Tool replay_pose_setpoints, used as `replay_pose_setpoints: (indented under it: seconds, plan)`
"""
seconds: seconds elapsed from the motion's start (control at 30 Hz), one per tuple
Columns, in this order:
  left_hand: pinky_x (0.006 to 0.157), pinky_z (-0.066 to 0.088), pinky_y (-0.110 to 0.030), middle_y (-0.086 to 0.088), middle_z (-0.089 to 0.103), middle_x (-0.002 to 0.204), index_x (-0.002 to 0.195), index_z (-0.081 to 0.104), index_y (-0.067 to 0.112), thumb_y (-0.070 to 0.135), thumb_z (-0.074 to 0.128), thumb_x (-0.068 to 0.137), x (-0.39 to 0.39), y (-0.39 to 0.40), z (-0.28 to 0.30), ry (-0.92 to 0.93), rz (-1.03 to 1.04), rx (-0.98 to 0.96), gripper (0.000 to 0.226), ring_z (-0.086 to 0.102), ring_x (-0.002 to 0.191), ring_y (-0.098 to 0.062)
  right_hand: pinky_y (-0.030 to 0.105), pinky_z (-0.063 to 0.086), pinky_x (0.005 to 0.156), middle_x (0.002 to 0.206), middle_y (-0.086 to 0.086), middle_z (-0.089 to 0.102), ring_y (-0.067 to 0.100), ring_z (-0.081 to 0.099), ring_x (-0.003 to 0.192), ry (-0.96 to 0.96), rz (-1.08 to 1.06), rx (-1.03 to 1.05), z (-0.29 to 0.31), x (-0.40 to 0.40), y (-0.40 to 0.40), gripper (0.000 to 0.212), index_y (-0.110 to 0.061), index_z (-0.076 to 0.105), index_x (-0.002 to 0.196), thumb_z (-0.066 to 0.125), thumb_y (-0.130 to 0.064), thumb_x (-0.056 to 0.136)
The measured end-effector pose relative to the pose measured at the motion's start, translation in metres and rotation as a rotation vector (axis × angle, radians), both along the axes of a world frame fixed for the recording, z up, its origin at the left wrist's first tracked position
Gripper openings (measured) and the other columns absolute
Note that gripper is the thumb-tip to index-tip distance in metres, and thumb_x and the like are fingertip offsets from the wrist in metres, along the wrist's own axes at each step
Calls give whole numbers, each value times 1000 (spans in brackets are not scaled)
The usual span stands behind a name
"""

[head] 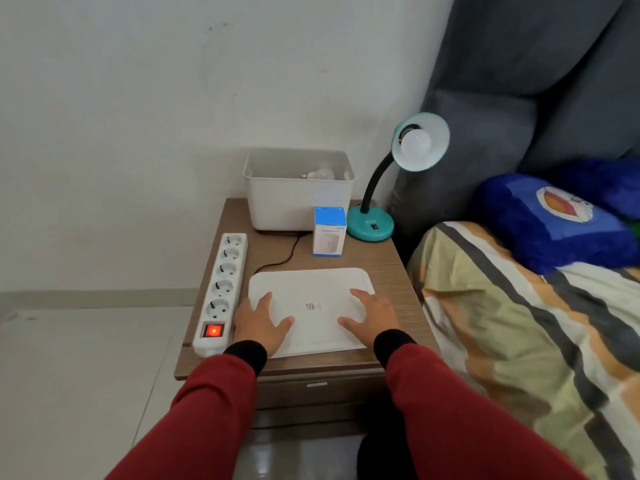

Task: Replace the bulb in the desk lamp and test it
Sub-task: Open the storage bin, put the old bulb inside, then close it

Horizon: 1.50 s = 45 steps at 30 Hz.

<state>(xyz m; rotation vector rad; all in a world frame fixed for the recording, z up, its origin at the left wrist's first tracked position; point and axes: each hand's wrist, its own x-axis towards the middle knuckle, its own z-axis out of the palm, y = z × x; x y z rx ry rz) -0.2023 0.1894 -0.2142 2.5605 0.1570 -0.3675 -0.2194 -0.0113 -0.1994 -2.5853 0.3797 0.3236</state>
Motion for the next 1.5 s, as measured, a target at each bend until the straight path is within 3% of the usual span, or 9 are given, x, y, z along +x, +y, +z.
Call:
replay_pose_setpoints:
  seconds: [0.17,0.37,0.63,0.9,1.03,1.17,1.3,1.5]
  plan:
    - [120,11,-38,-15,-3,158,151,15,28,52,52,88,-9,-4,-18,-3,66,-22,77,4,147,-32,39,23,116,151,11,27,28,23,140,-18,-83,18,-16,-1,-10,69,-35,34,142,63,-51,81]
    - [119,19,-39,-12,13,157,149,21,28,55,55,85,-8,-5,-24,-46,106,-2,77,12,145,-30,41,23,115,152,9,28,30,21,139,25,-89,-34,-21,5,-14,69,-34,37,141,61,-54,80]
    - [118,23,-38,-7,13,157,147,27,26,45,64,83,-10,-6,-15,-89,156,-120,77,20,143,-28,35,19,117,155,7,20,25,20,143,-34,-166,89,-15,2,-10,74,-26,37,143,68,-44,79]
    - [117,19,-42,-6,13,157,148,29,24,44,66,83,0,4,27,-219,131,-164,77,15,143,-30,33,21,116,151,6,22,23,24,140,-184,-181,170,24,5,-6,80,-17,37,143,73,-40,76]
    - [116,21,-41,-5,19,156,146,33,24,50,66,80,18,18,55,-299,115,-157,79,22,140,-29,36,24,118,148,5,23,23,26,138,-276,-158,194,55,22,-1,82,-16,39,143,74,-43,74]
    - [115,24,-39,-5,32,149,145,36,22,54,66,78,47,27,87,-344,119,-199,80,31,136,-30,37,21,119,147,8,25,25,24,138,-348,-105,156,92,55,2,82,-15,40,142,72,-48,74]
    - [117,18,-37,-8,25,154,147,33,20,53,64,81,81,27,118,-344,117,-202,79,25,141,-30,33,19,116,146,9,29,27,23,137,-384,-85,106,127,95,2,79,-14,42,142,70,-49,76]
    - [115,25,-38,-6,30,151,147,32,20,53,63,81,155,25,144,-354,91,-195,81,29,138,-30,34,21,117,147,9,29,25,23,138,-405,-108,156,147,161,0,80,-12,40,142,70,-47,77]
